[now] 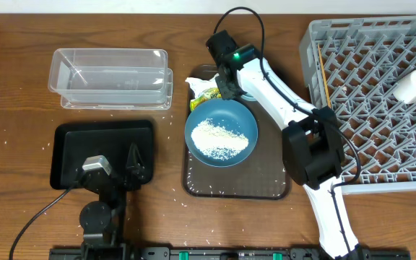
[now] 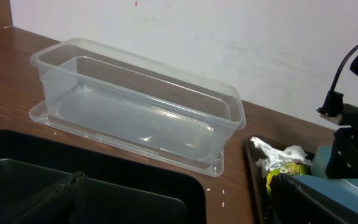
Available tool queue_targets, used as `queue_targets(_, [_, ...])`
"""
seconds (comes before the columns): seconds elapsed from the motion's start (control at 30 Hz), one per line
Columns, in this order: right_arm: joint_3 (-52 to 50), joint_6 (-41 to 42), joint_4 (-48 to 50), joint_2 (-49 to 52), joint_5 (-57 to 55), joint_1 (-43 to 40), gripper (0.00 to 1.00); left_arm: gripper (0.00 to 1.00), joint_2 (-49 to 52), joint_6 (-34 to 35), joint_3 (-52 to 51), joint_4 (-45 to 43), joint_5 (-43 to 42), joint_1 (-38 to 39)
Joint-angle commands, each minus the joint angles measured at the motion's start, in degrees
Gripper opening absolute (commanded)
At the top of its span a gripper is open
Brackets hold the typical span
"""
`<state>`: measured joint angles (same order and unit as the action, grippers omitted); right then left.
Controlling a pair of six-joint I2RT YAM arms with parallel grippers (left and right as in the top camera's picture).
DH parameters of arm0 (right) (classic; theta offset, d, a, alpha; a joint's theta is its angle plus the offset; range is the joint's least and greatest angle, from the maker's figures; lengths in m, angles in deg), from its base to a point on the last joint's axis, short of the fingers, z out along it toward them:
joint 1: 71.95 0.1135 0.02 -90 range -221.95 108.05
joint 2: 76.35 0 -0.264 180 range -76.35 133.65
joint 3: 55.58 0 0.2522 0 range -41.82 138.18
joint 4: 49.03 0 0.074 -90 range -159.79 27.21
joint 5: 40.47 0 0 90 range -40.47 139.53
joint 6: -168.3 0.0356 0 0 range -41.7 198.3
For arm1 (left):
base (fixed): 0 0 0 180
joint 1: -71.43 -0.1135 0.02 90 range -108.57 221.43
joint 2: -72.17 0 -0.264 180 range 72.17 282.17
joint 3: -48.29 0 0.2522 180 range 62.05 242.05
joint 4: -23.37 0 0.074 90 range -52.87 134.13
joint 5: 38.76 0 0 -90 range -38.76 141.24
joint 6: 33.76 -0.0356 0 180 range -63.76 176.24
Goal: Sort waste into correct bins and load items into the dishwasher rack
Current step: 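Reach the right gripper to the light-blue cup and grasp its rim, then carry the light-blue cup with the right gripper into the dish rack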
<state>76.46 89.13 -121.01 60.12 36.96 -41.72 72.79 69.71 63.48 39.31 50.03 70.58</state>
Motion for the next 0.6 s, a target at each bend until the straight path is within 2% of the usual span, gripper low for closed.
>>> queue_targets(0.0, [0.11, 1.2, -0.31, -0.46, 0.22, -0.07, 0.01, 0.95, -0.39, -0.37, -1.2, 1.9, 0.55, 0.28])
queue_targets(0.17, [1.6, 1.18, -0.61, -2.25, 0.59, -0.35, 0.01, 0.95, -0.39, -0.37, -1.2, 1.9, 0.55, 0.28])
queue_targets(0.3, [4.35, 1.11, -1.22, -7.39, 0.37, -2.78, 0.01, 0.95, -0.28, -0.37, -1.2, 1.88, 0.55, 0.28])
queue_targets(0.47, [5.57, 0.83, -0.52, -16.68, 0.68, -9.97, 0.01, 0.95, -0.07, -0.37, -1.2, 1.9, 0.55, 0.28])
queue_targets(0.57, [5.57, -2.4, 0.33, -21.51, 4.48, -17.03, 0.01, 0.95, -0.02, -0.37, -1.2, 1.88, 0.55, 0.28])
